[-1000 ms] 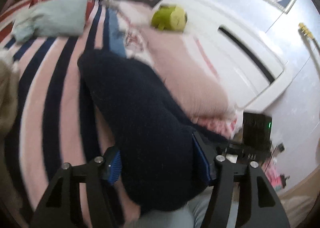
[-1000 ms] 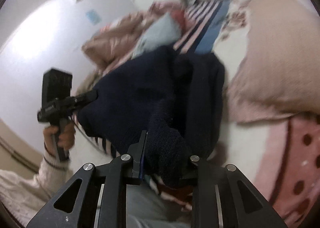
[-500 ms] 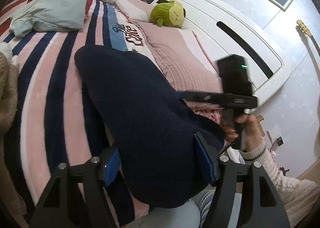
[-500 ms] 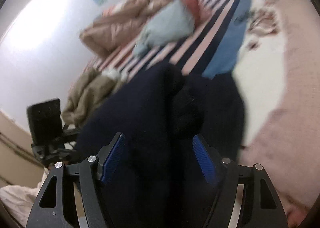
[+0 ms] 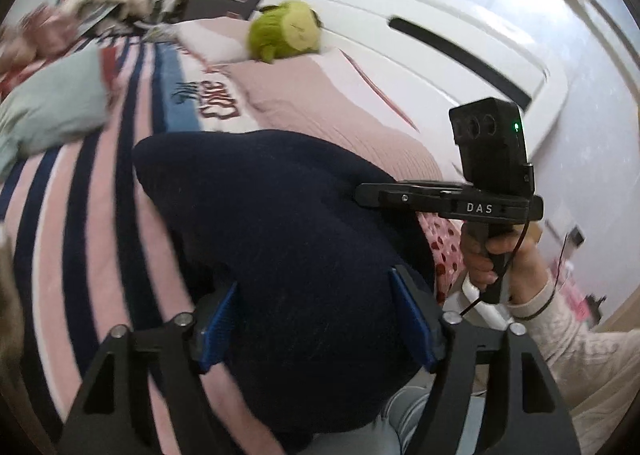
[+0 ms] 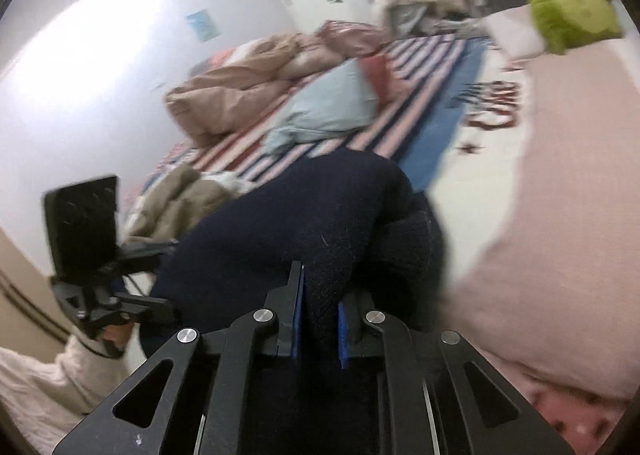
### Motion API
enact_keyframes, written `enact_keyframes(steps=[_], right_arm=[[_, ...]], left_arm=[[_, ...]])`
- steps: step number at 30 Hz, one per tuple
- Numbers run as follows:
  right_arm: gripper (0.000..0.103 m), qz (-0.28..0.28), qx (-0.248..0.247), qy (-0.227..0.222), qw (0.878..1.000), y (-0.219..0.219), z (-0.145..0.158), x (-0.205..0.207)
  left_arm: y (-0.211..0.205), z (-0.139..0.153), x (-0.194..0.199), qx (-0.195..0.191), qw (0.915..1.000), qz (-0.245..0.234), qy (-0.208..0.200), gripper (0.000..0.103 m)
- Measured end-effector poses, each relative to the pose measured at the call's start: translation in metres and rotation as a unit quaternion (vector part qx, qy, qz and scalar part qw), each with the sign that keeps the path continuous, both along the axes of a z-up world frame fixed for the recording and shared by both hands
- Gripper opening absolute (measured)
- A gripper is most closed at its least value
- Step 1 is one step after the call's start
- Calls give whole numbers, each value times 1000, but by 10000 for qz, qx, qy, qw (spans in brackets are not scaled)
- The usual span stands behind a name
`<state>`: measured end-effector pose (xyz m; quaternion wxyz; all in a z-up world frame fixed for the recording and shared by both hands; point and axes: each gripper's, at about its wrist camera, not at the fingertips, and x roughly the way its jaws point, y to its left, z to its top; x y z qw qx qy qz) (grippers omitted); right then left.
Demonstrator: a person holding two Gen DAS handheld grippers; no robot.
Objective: Fold small clothes
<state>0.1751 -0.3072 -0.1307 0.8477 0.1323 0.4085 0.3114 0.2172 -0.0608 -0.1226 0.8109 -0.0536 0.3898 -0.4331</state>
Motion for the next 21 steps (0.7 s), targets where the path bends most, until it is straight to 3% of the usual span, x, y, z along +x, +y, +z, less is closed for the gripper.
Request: enact_keyframes(steps=[3, 5, 8, 12, 13, 15, 17, 18, 21], right_arm=[[8, -248, -152, 342, 9990, -14, -25, 0], [8, -200, -125, 553, 9982, -10, -45, 3], [9, -78, -203, 600, 9980, 6, -62, 6], [15, 22, -564, 454, 9974, 19, -55, 13], [17, 25, -622, 440, 9971, 18, -55, 12], [42, -73, -856, 405, 9955, 18, -51, 11], [57, -156, -1030, 408, 9937, 14, -52, 8], [57, -128, -956, 506, 9941, 9, -55, 6], [57, -133, -672, 787, 9945, -8, -64, -4]], left_arm=[[-17, -5, -1, 210, 9997, -105, 25, 86], [-14, -9, -2, 286, 9996, -24, 75, 87], [11, -9, -1, 61, 9992, 158, 367, 91], [51, -5, -2, -188, 9975, 473, 494, 101], [58, -8, 1, -302, 9965, 451, 631, 102], [57, -20, 8, -493, 9932, 278, 1015, 102], [50, -42, 14, -524, 9884, 196, 1409, 102], [49, -48, 16, -560, 9871, 165, 1491, 102], [47, -69, 26, -1245, 9731, 49, 1937, 101]])
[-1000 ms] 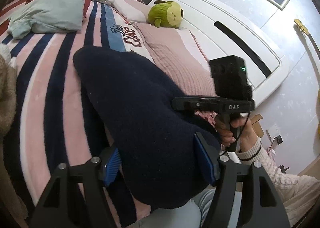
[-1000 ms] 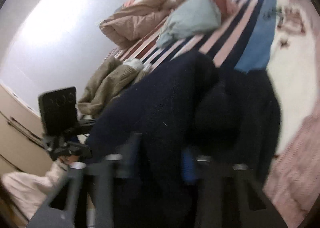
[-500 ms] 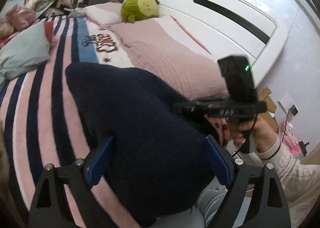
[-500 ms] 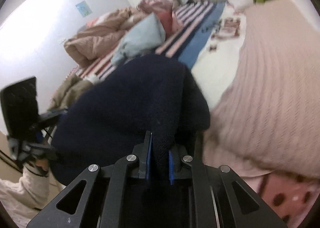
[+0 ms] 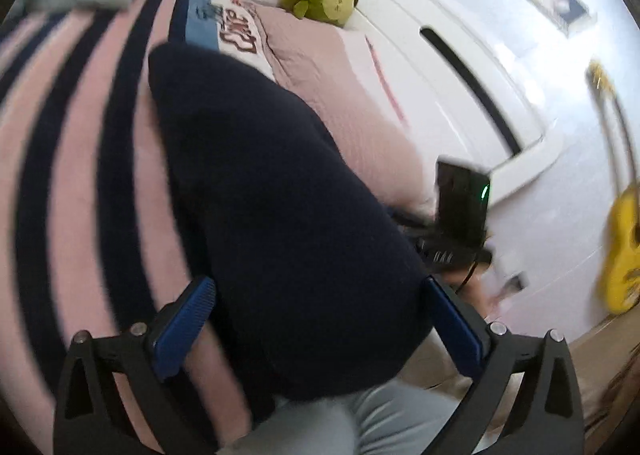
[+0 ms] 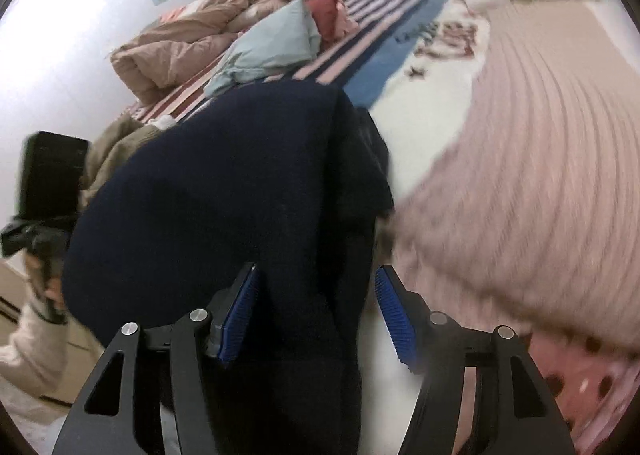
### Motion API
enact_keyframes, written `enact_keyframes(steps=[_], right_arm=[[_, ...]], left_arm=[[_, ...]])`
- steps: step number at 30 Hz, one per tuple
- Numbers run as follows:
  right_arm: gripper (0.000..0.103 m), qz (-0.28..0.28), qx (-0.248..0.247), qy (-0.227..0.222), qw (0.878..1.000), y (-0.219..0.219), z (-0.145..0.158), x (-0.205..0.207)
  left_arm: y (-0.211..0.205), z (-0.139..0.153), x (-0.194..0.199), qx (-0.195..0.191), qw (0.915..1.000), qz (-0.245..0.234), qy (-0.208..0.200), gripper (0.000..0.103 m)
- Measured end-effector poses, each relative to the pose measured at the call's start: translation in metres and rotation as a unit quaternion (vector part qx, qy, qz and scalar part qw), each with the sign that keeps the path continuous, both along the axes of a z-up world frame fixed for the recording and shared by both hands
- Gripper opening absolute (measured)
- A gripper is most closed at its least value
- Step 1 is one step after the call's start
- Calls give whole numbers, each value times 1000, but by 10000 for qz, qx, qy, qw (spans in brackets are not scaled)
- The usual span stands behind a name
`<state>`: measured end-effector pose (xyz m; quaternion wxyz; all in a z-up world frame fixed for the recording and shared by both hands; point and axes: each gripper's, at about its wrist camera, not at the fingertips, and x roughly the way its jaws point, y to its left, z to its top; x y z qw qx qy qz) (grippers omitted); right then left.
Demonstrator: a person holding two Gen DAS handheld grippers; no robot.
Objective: Fold small clothes
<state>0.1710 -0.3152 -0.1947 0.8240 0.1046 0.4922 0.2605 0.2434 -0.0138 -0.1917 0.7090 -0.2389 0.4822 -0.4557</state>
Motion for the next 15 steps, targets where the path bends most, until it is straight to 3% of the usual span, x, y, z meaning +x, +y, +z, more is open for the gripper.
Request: enact_keyframes(steps=[2, 6, 12, 15], right_arm=[[57, -46, 107, 96, 9999, -8, -5, -7], [57, -192, 433, 271, 9985, -18, -13, -11], [57, 87, 991, 413, 9942, 5, -19, -9], [57, 290, 1152, 380, 9922, 23, -15, -11]], left_arm=[[-1, -9, 4, -268, 9995, 99, 107, 99], [1, -8, -3, -437, 9988, 230, -22, 76], [27, 8, -29, -198, 9985, 421, -298, 55], [45, 10, -36, -11, 9983, 479, -319, 51]])
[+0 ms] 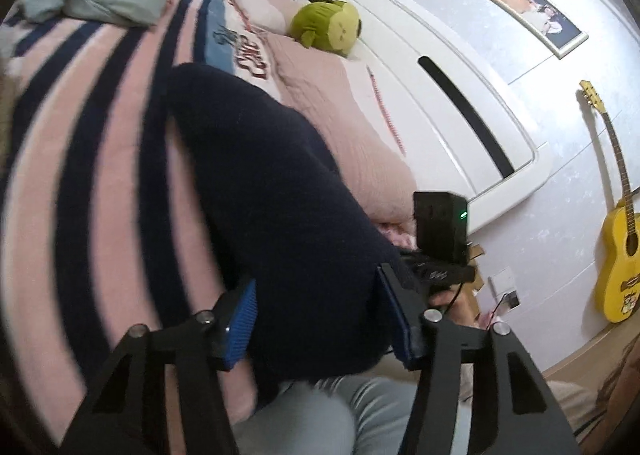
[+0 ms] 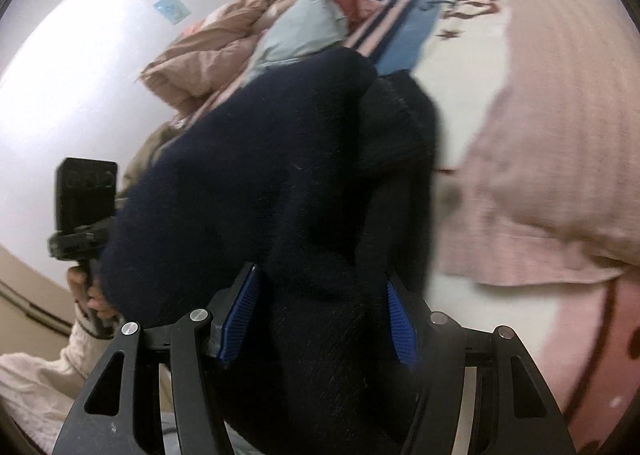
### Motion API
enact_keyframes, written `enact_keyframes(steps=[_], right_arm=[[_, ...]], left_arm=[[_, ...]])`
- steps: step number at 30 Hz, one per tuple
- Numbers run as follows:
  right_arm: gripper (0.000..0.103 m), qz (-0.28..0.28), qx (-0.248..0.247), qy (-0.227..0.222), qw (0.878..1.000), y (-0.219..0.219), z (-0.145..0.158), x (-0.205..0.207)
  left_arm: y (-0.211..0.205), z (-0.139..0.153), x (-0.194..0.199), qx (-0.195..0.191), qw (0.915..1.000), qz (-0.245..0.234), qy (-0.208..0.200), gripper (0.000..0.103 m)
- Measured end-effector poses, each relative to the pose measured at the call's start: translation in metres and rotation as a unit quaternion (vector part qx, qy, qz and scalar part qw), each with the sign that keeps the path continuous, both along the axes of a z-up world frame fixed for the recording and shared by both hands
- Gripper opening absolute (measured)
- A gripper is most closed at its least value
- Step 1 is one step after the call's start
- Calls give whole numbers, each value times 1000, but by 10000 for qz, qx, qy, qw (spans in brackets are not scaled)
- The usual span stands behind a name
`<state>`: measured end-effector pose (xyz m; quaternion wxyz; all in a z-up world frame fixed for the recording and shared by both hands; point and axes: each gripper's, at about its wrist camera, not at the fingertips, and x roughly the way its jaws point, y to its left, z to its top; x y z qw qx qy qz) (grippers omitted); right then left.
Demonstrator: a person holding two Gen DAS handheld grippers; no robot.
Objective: Fold small clothes
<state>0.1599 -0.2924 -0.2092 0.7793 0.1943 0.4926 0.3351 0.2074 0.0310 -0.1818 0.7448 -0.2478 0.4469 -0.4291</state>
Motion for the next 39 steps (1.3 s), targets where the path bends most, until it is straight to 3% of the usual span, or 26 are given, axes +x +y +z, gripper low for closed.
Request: enact_keyframes(steps=[2, 4, 6, 8, 13, 17, 20, 23, 25, 26, 30, 36, 39], right_arm=[[57, 108, 108, 18, 9999, 6, 0, 0], [59, 171, 77, 34, 9998, 9, 1, 3], [67, 41, -86, 64, 9999, 4, 2, 10], [70, -117, -255, 81, 9996, -6, 1, 17], [72, 135, 132, 585, 9981, -24, -18, 32], [74, 262, 395, 807, 9956, -26, -32, 41], [74, 281, 550, 804, 9949, -24, -34, 49], [72, 407, 823, 837, 9922, -15, -41, 59], [61, 462, 1028, 792, 9905, -8, -41, 61], [44, 562, 1359, 815, 9858, -4, -43, 63], [27, 533, 1761, 398, 9821, 8, -26, 65], [27, 874, 2003, -333, 9753, 68, 38, 82], [27, 998, 2265, -629, 9668, 108, 68, 90]], left_arm=[[13, -4, 0, 112, 9999, 27, 78, 51], [21, -2, 3, 35, 9999, -11, 162, 57], [25, 2, 4, -209, 9996, -88, 153, 93], [23, 6, 6, -391, 9990, -192, 75, 100], [-12, -14, 37, -180, 9975, -429, 534, 100], [-32, -31, 50, 47, 9975, -421, 565, 99], [-36, -35, 57, 29, 9978, -275, 609, 77], [-33, -32, 54, 7, 9985, -187, 520, 65], [-31, -26, 48, 119, 9990, -145, 405, 60], [-30, -21, 46, 195, 9992, -131, 337, 58], [-12, 4, 40, 320, 9995, 51, 20, 56], [45, 81, 25, 730, 9936, 434, -738, 55], [92, 129, 12, 962, 9857, 757, -1156, 55]])
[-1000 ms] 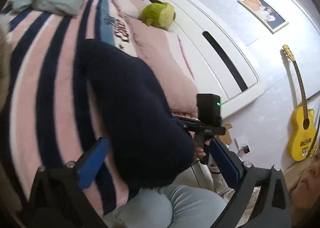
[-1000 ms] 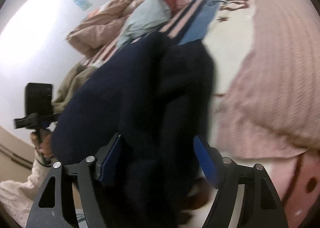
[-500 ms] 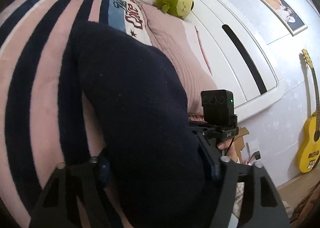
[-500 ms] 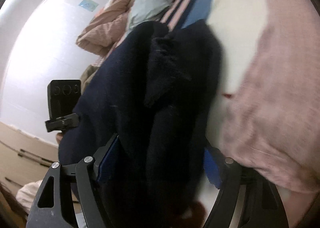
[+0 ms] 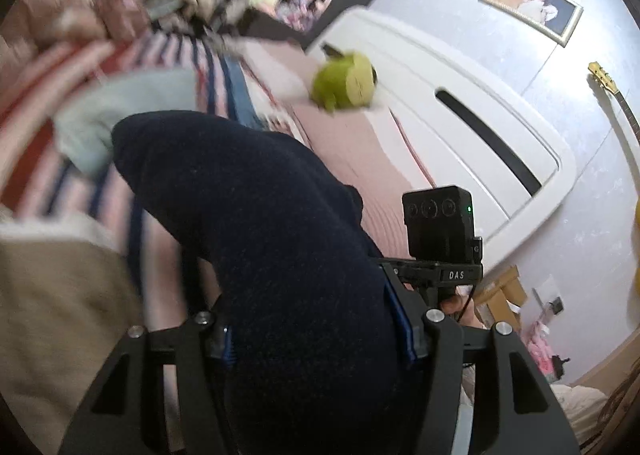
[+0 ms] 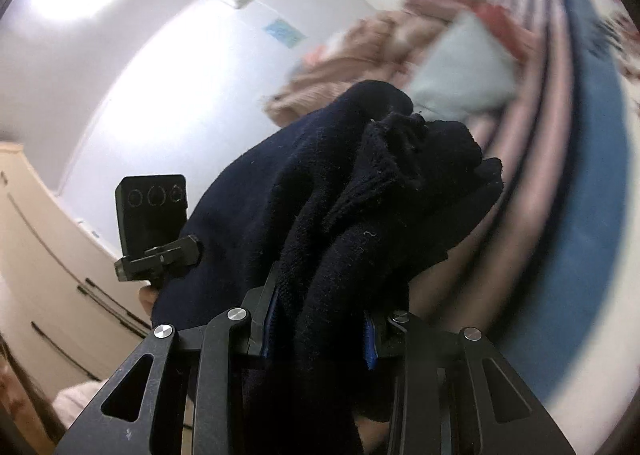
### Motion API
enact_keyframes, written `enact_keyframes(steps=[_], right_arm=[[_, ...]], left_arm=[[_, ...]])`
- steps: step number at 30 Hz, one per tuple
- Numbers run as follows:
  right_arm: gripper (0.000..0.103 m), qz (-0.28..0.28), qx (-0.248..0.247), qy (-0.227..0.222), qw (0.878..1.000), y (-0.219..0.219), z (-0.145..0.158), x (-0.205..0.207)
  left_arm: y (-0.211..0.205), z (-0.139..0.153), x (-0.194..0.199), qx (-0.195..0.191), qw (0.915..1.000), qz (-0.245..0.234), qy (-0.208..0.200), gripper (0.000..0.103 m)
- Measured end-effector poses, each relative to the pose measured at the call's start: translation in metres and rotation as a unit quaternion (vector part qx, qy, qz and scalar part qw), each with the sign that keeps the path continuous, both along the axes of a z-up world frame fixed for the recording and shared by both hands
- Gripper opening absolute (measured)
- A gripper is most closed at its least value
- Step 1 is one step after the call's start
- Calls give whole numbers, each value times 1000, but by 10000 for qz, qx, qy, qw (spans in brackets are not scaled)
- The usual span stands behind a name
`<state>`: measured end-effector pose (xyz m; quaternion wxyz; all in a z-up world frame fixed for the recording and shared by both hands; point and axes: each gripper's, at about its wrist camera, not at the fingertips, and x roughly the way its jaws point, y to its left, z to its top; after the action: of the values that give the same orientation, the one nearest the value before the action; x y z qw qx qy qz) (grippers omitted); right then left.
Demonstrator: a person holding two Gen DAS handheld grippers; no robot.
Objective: Fold small clothes
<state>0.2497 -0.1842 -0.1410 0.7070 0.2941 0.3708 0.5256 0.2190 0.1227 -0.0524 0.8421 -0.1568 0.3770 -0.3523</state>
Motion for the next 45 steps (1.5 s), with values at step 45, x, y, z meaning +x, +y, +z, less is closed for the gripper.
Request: enact_keyframes(steps=[45], right_arm=[[65, -698, -2050, -1161, 9693, 131, 45, -33]], left_arm=[[139, 30, -79, 2439, 9130, 3066, -1134, 93]])
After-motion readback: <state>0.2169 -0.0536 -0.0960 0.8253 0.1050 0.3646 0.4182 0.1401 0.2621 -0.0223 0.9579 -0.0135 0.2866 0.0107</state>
